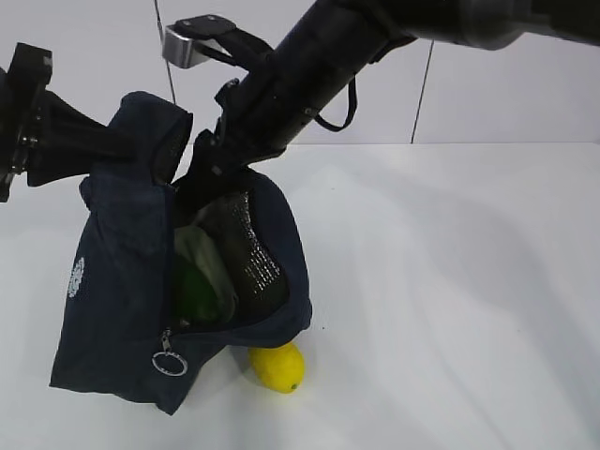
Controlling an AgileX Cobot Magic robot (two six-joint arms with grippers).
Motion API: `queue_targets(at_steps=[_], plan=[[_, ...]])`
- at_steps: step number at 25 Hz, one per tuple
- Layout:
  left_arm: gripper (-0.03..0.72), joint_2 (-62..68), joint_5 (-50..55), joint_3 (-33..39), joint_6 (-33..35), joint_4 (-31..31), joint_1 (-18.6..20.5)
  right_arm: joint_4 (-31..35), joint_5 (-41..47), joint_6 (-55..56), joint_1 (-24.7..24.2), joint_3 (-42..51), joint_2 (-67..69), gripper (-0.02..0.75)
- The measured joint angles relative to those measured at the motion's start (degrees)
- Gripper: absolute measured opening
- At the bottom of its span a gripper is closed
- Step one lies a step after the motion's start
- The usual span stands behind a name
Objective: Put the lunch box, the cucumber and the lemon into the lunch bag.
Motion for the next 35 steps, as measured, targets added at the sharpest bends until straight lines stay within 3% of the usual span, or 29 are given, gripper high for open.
queue_targets(at_steps=[6, 14, 19, 31, 35], plan=[[-0.007, 0.0, -1.8, 0.0, 1.4, 0.0, 0.0, -9.5, 6.2, 1.4, 0.0, -9.8, 0.0, 0.475], [-0.007, 0.1, -4.4, 0.0, 3.1, -0.4, 0.0, -27.6, 7.2, 24.7, 0.0, -12.6, -2.8, 0.475], [-0.007, 0.1, -4.9, 0.0, 4.2, -0.6, 0.0, -31.3, 7.6, 35.2, 0.0, -11.6, -8.1, 0.475], [-0.007, 0.1, -4.9, 0.0, 5.1, -0.7, 0.0, -30.8, 7.5, 37.0, 0.0, 21.7, -22.4, 0.475], [-0.007, 0.1, -4.9, 0.0, 5.1, -0.7, 0.0, -26.1, -1.2, 36.6, 0.0, 33.2, -27.0, 0.475]])
